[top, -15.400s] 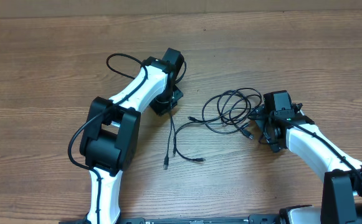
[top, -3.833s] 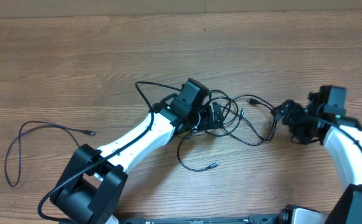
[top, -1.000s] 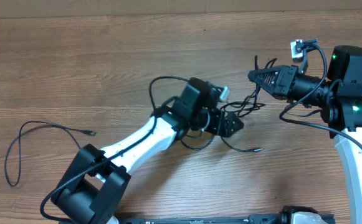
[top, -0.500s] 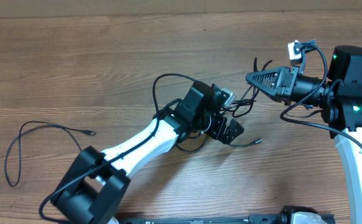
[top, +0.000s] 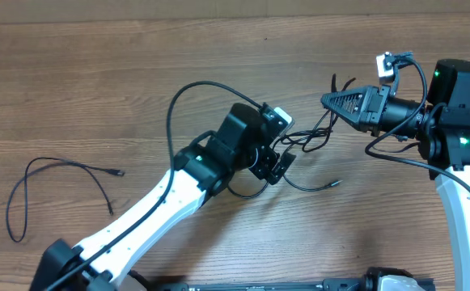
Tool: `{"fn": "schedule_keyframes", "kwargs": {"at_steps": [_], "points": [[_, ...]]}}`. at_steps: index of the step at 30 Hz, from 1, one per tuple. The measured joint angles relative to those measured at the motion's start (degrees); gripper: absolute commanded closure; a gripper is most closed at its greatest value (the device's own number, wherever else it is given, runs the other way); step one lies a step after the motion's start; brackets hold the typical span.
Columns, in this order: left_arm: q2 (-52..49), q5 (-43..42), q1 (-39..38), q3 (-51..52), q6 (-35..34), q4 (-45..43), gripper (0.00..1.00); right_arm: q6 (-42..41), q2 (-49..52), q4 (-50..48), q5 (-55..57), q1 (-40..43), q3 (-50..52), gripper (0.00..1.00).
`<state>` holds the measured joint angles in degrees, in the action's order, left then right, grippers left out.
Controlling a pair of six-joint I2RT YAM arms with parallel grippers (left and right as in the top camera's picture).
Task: Untangle cables
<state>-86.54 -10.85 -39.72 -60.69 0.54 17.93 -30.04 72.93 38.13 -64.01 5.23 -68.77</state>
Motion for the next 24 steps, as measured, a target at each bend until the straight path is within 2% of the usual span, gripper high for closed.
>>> {"fn": "schedule_keyframes", "kwargs": {"at_steps": [5, 13, 14, 16, 17, 18, 24], "points": [[-6.3, 1.3, 0.0, 0.0, 1.7, -2.1, 0.00, 0.0, 0.0, 0.0, 0.0, 0.0, 0.0, 0.96], [-13.0, 1.7, 0.0, 0.1, 2.0, -12.7, 0.03, -1.1, 0.0, 0.0, 0.0, 0.0, 0.0, 0.96], [-13.4, 1.7, 0.0, 0.1, 1.9, -13.7, 0.09, -1.3, 0.0, 0.1, 0.0, 0.0, 0.0, 0.96], [-14.4, 1.7, 0.0, 0.1, 1.7, -15.6, 0.34, -1.7, 0.0, 0.2, 0.0, 0.0, 0.0, 0.96], [-15.0, 1.7, 0.0, 0.1, 1.4, -16.5, 0.55, -2.2, 0.0, 0.3, 0.0, 0.0, 0.0, 0.96], [-15.7, 1.8, 0.0, 0.1, 1.0, -17.3, 0.96, -2.6, 0.0, 0.3, 0.0, 0.0, 0.0, 0.96], [-18.2, 3.7, 0.1, 0.1, -2.1, -17.7, 0.96, -4.1, 0.0, 0.4, 0.4, 0.0, 0.0, 0.96]]}}
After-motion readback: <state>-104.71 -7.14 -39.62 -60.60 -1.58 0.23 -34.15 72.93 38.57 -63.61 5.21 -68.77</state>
